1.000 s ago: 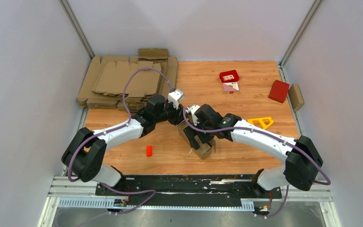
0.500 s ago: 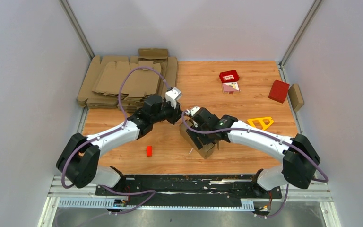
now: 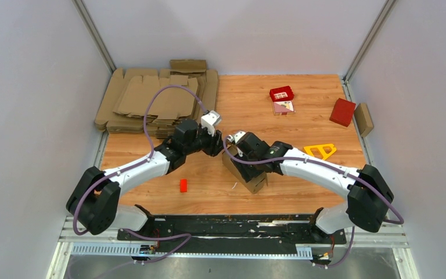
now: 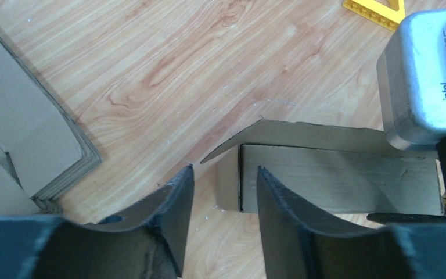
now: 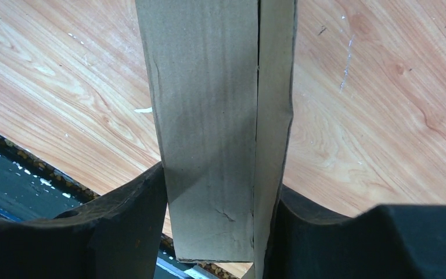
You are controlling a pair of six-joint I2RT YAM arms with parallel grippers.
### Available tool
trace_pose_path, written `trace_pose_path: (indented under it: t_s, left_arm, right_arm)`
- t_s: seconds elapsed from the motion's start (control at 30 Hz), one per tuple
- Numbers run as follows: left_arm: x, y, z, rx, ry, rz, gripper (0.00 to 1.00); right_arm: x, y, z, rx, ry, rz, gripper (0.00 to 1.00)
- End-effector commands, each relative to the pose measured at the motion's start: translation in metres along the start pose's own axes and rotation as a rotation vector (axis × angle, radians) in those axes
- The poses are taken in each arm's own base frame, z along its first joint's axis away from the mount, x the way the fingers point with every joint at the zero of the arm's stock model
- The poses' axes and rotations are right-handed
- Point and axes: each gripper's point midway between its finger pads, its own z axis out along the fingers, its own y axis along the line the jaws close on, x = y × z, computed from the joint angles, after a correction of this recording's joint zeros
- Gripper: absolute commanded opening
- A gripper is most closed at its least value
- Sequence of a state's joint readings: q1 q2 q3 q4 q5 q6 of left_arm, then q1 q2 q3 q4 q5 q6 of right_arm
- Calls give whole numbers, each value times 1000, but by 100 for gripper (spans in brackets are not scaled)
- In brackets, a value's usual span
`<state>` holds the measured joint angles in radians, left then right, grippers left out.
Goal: Fold the paper box
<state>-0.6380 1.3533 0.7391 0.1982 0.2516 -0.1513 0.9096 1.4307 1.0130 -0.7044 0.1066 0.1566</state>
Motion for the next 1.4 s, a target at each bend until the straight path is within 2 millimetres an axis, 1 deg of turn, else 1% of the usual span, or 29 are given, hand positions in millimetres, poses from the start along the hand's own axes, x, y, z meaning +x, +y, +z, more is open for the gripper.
trace_pose_path:
  t_s: [0.0, 0.2, 0.3, 0.43, 0.5, 0.67, 0.73, 0.77, 0.87, 0.93, 1.0, 1.07, 1.1, 1.13, 1.27, 1.37]
  left_arm:
    - [-23, -2, -2, 7, -79, 15, 55]
    - [-28, -4, 2, 27, -86, 39, 57]
    - [-28, -2, 6, 26, -75, 48, 57]
    - [-24, -5, 11, 51, -66, 48, 56]
    - [-21, -5, 14, 57, -54, 45, 51]
    - [-18, -5, 14, 54, -39, 42, 26]
    - [-20, -5, 11, 52, -45, 44, 17]
    - [-21, -6, 10, 55, -48, 44, 15]
    - [-23, -12, 6, 77, -54, 44, 10]
    - [-22, -14, 4, 72, -48, 47, 9]
    - [-20, -13, 1, 45, -40, 61, 8]
    - [-17, -12, -1, 26, -33, 69, 7]
    - [-15, -12, -2, 21, -32, 70, 5]
    - [-13, -12, -2, 19, -30, 69, 1]
    - [0, -11, 0, -14, -6, 66, 0]
    - [5, -8, 0, -37, -4, 57, 0]
  right_arm:
    - [-12, 11, -10, -65, -49, -24, 51]
    - [-11, 18, -10, -101, -39, -31, 49]
    - [-10, 23, -12, -135, -33, -39, 49]
    - [-9, 24, -13, -146, -27, -49, 49]
    - [-8, 25, -13, -152, -23, -52, 49]
    - [-7, 24, -13, -147, -18, -55, 50]
    - [-7, 24, -13, -145, -19, -55, 50]
    - [-7, 24, -13, -145, -19, -56, 51]
    - [-9, 23, -13, -140, -22, -54, 53]
    - [-10, 21, -13, -127, -25, -49, 55]
    - [-12, 20, -13, -121, -28, -46, 60]
    - [-14, 21, -14, -121, -36, -43, 67]
    - [-15, 21, -15, -125, -42, -40, 70]
    - [-16, 21, -15, -126, -44, -39, 71]
    - [-18, 22, -16, -130, -49, -39, 72]
    - [-17, 20, -14, -123, -45, -32, 72]
